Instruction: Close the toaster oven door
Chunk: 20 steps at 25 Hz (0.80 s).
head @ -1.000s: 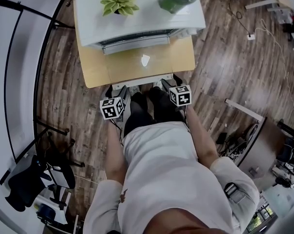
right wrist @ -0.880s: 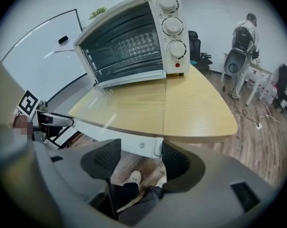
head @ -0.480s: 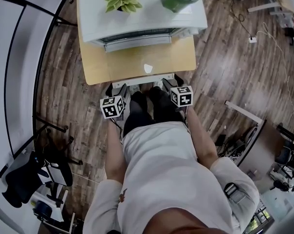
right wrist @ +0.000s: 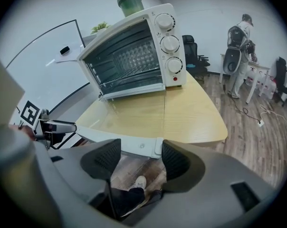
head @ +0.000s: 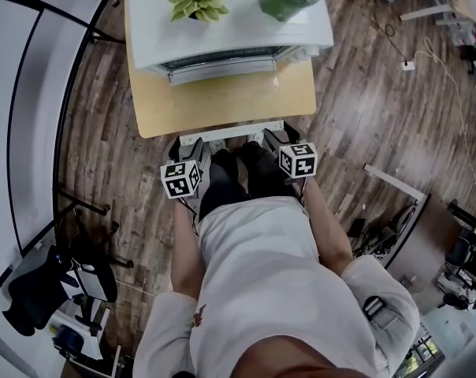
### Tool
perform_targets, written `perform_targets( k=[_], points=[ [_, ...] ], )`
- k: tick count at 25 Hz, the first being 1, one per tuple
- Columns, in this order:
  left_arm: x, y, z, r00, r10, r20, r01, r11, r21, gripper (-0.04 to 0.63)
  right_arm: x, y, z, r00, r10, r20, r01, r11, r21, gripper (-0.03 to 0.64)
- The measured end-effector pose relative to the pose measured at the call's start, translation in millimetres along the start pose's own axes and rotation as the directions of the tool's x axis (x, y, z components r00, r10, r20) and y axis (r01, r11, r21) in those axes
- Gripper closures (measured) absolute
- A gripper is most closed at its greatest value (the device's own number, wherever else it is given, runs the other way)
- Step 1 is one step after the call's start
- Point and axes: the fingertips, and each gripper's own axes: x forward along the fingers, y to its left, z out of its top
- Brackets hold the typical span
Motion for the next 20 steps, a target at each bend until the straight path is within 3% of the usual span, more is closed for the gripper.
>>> perform_targets(
  k=[20],
  points=[
    [-34.6,-11.6,35.6,0.996,-0.002,0.093,0.004,1.000,-0.016,0.307,-34.1,11.7,32.9,0.996,0.020,0.092,-0.026,0.997,0.068,0.342]
  ],
)
